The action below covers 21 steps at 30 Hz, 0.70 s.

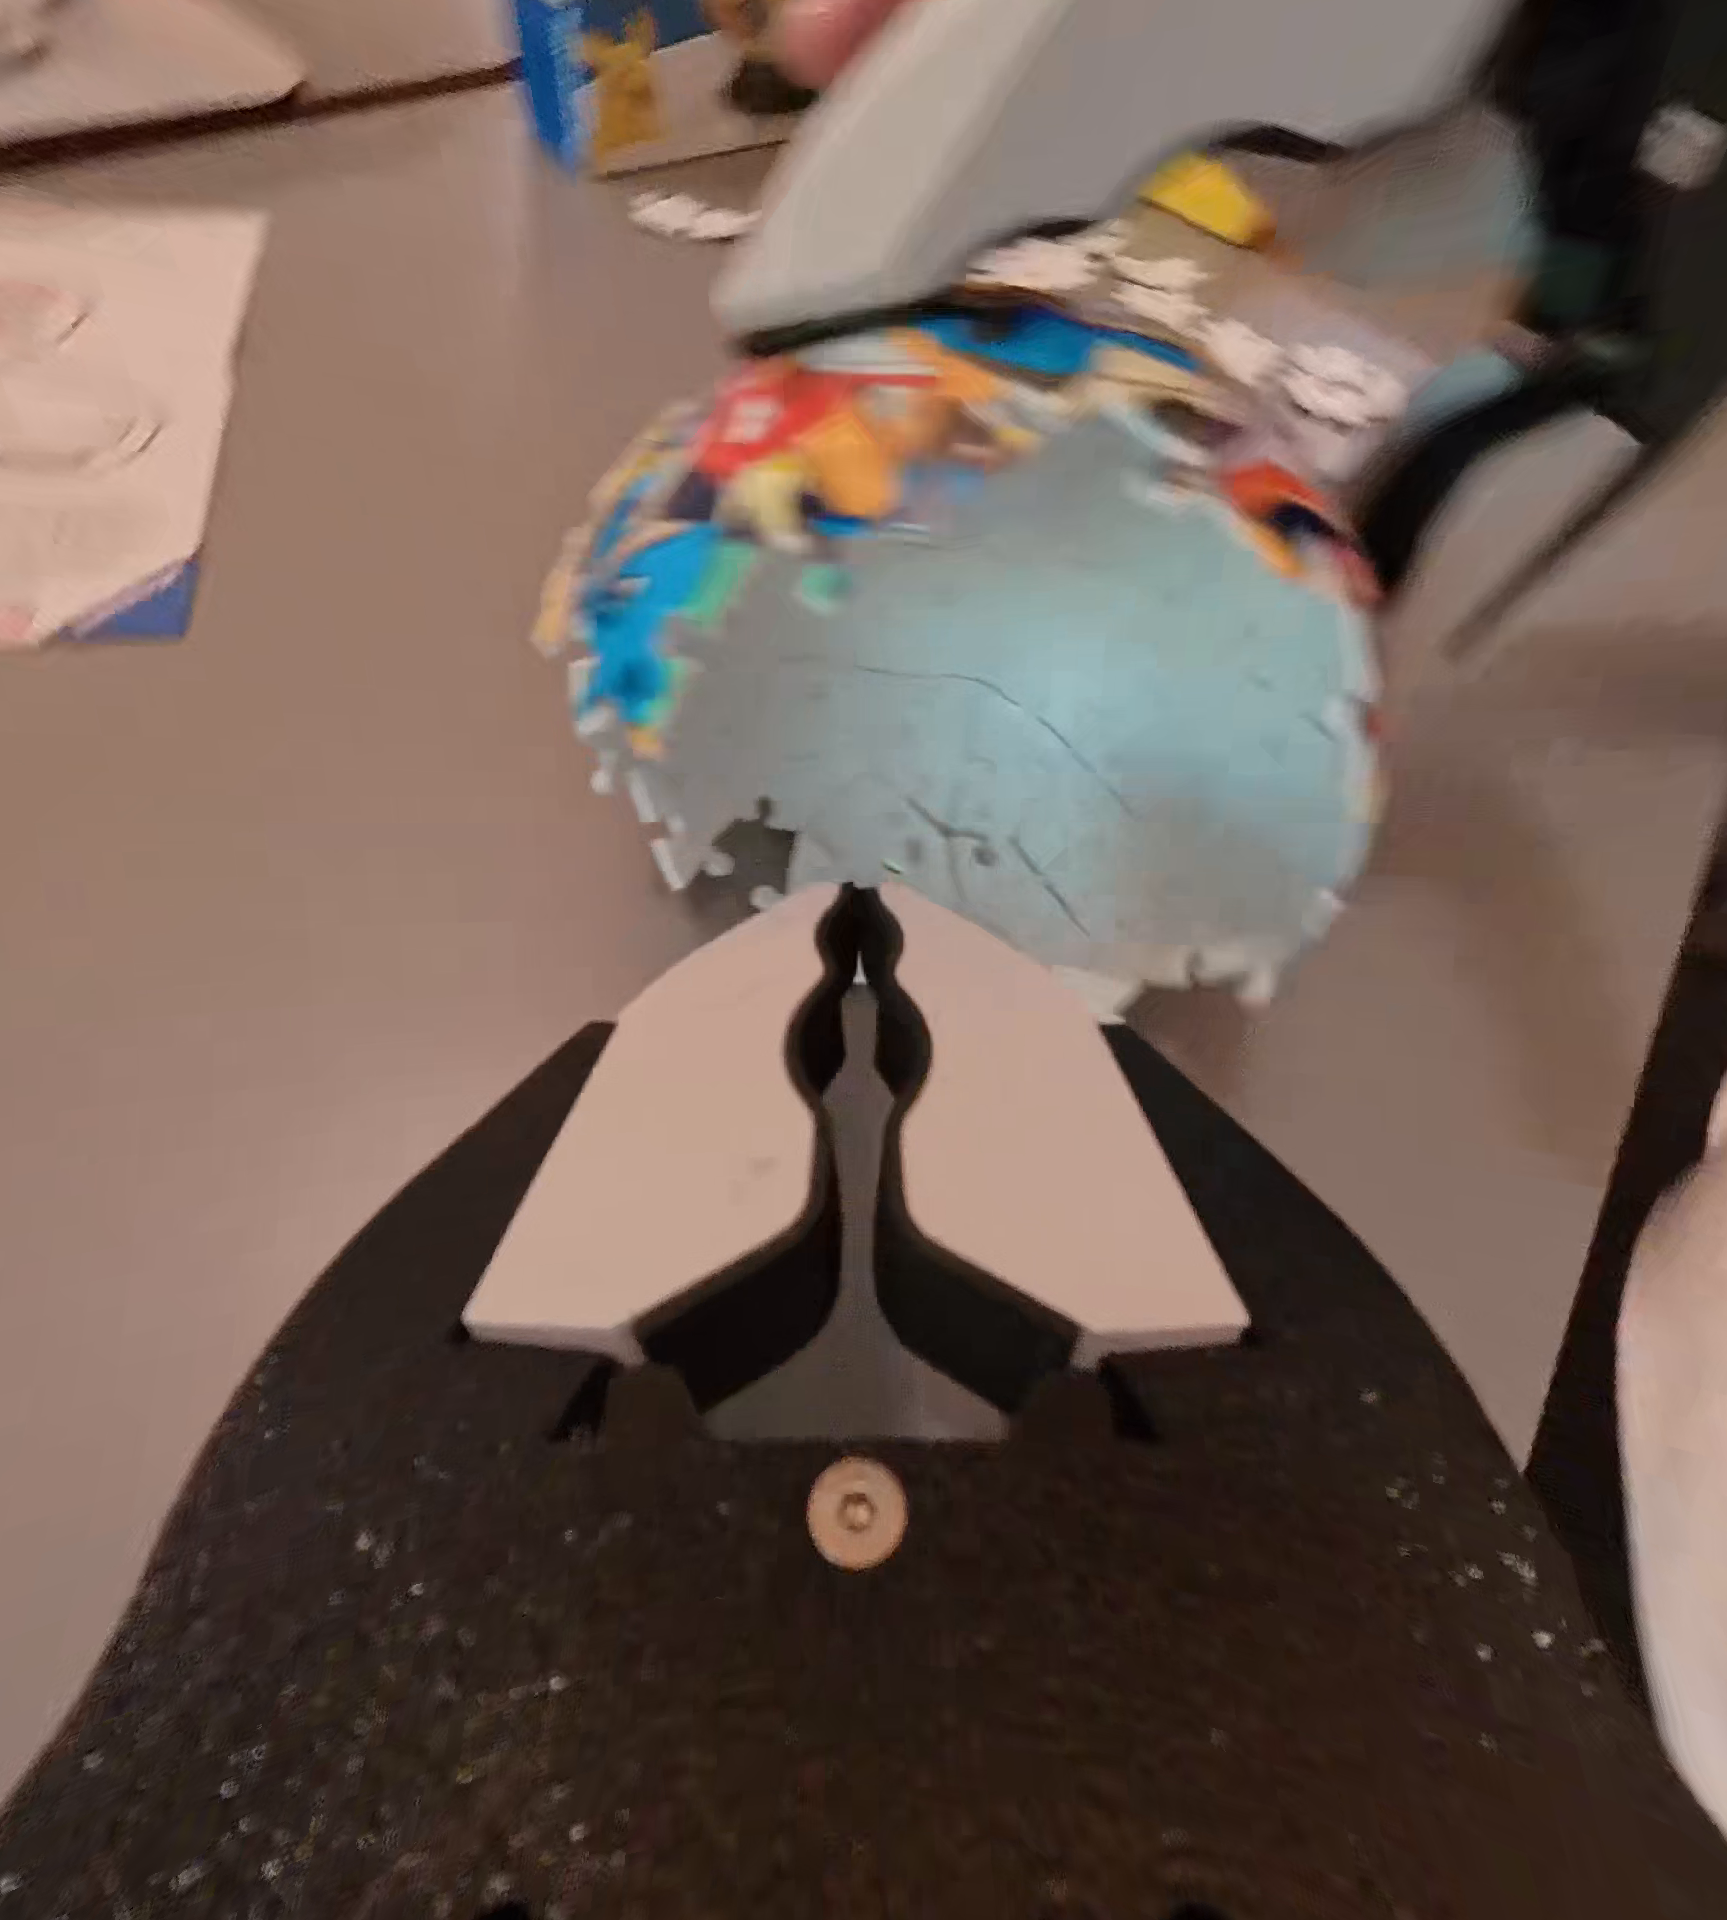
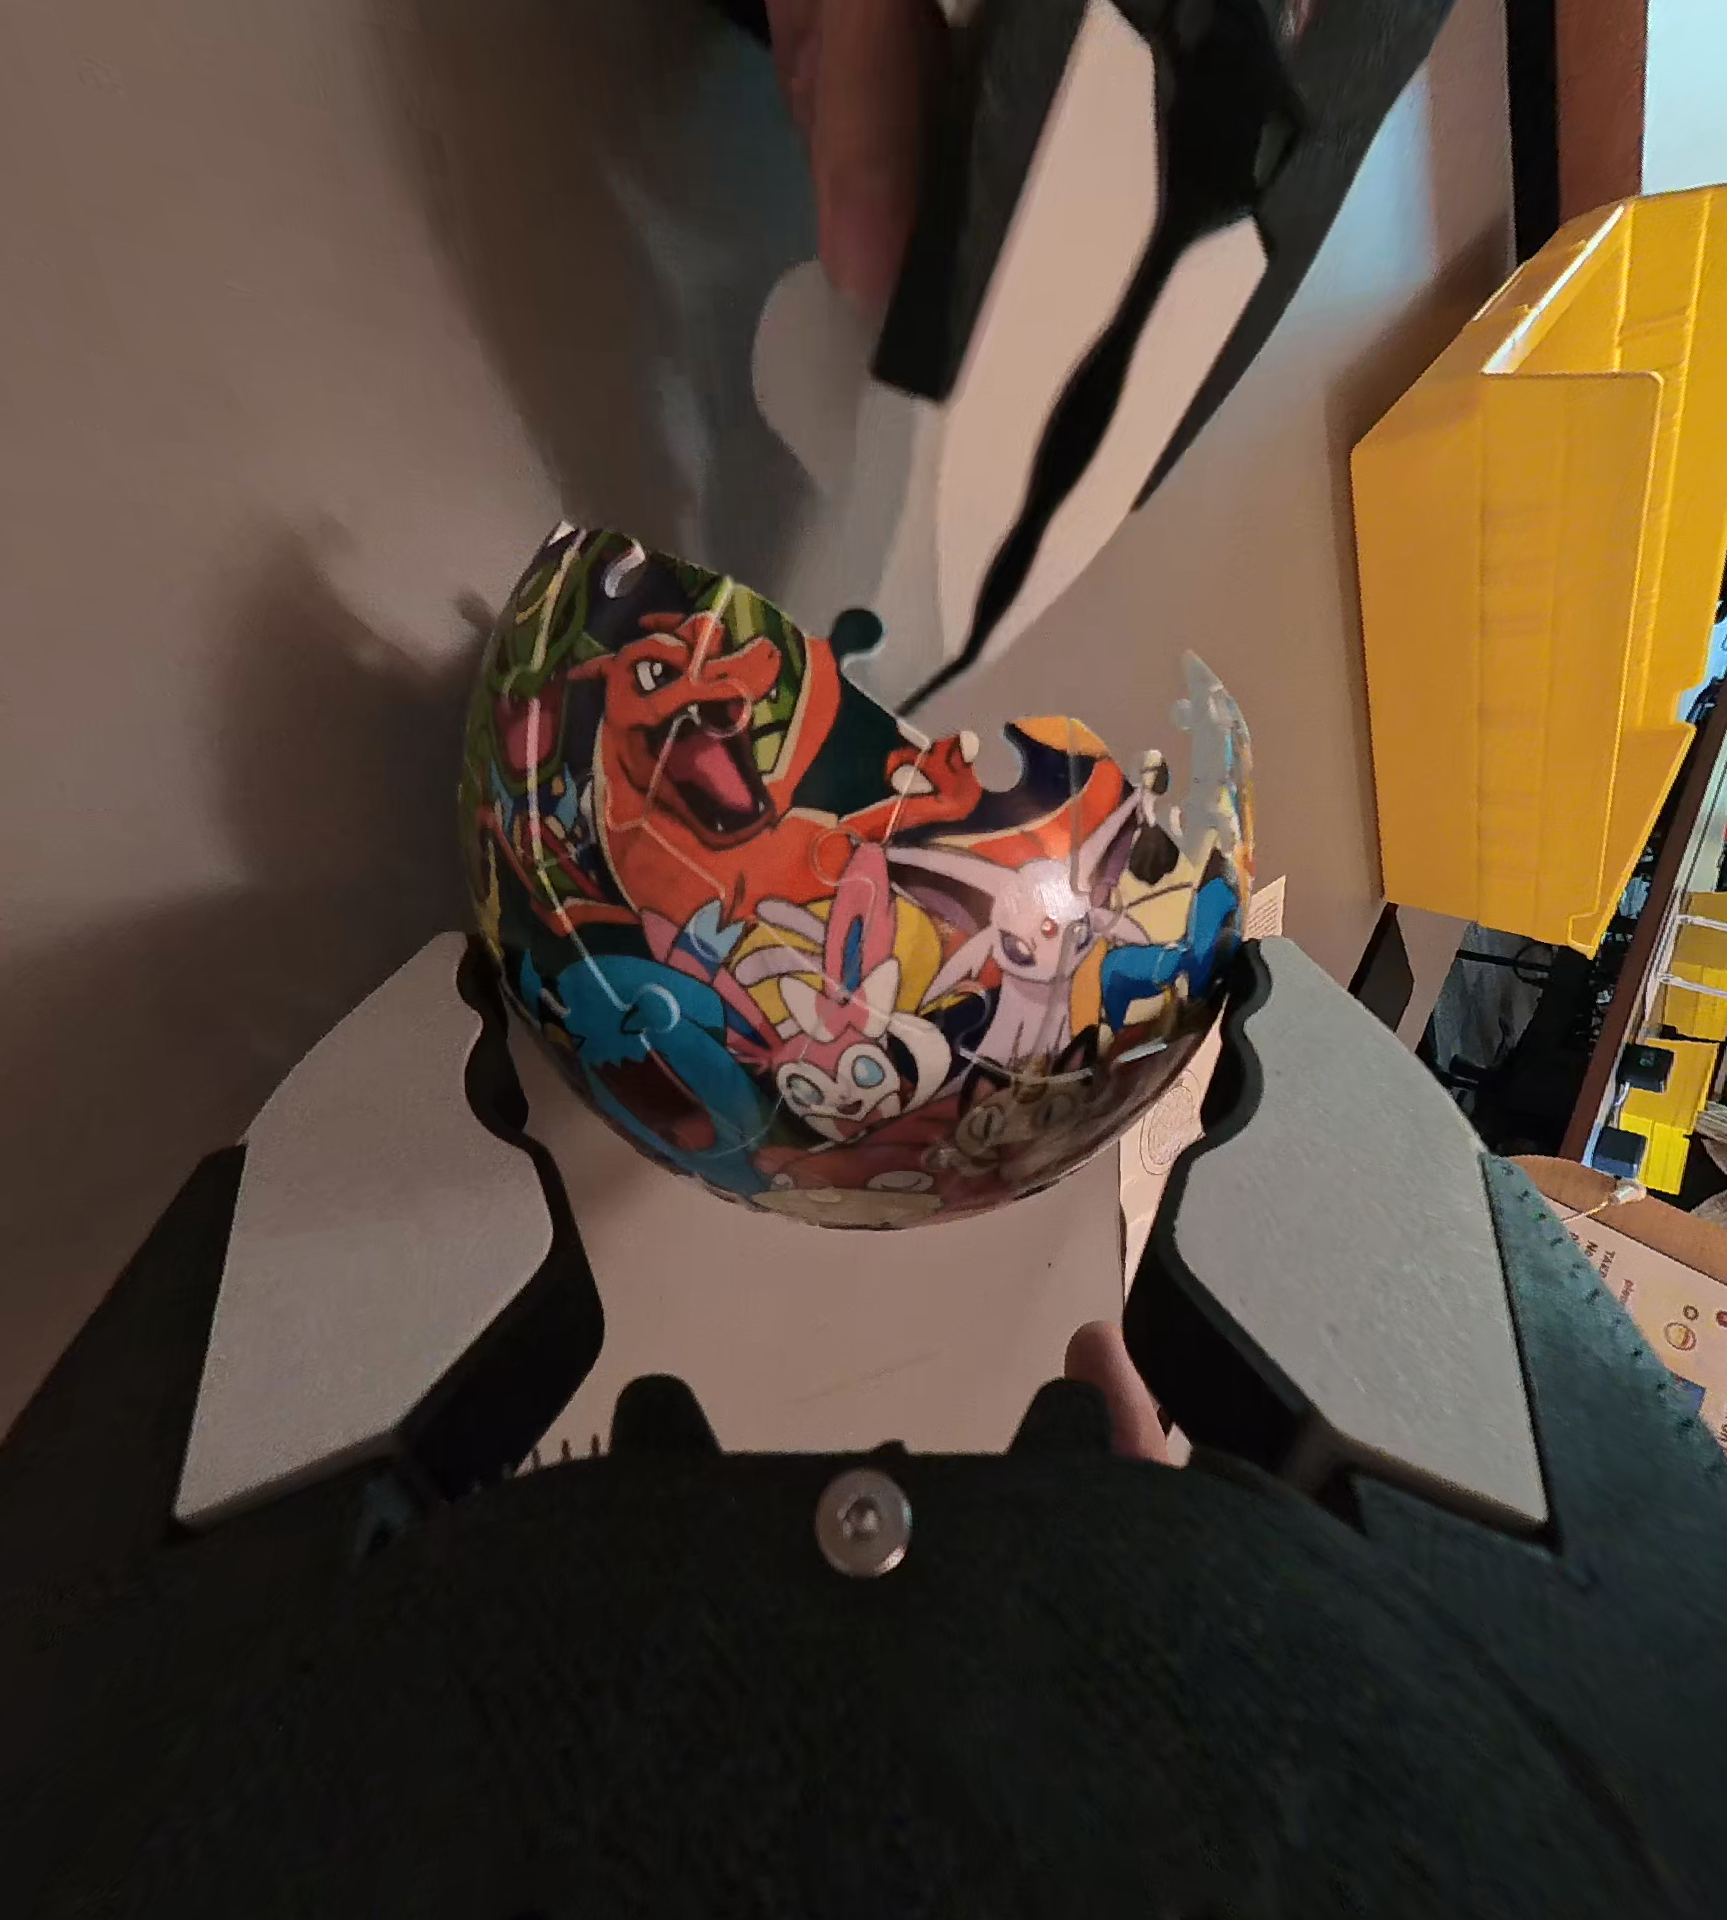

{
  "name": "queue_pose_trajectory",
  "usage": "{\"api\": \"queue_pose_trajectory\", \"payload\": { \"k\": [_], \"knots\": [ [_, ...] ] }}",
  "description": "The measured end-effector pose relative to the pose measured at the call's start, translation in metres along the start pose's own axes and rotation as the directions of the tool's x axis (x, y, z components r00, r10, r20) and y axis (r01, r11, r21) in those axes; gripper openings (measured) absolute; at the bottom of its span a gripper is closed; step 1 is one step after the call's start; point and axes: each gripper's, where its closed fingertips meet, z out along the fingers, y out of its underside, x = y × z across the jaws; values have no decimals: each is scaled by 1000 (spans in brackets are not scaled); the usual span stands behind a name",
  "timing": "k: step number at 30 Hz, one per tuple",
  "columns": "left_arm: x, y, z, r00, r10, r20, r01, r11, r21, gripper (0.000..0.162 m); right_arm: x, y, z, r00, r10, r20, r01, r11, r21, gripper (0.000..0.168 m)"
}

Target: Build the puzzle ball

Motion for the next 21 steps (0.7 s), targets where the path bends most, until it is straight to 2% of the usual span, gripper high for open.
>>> {"api": "queue_pose_trajectory", "payload": {
  "k": [4,8,13,21],
  "knots": [
    [5,8,-1,945,327,20,-326,943,-62,0,0,-5,1,1000,-7,1,7,1000,12,129],
    [9,13,11,810,585,-24,-584,804,-110,0,1,-7,2,1000,-2,5,1,1000,20,129],
    [3,11,15,806,582,-112,-589,807,-40,0,0,0,0,1000,-3,5,3,1000,15,129],
    [-7,17,25,783,603,-153,-619,779,-98,0,4,-8,5,1000,17,3,-17,998,56,129]
  ]
}}
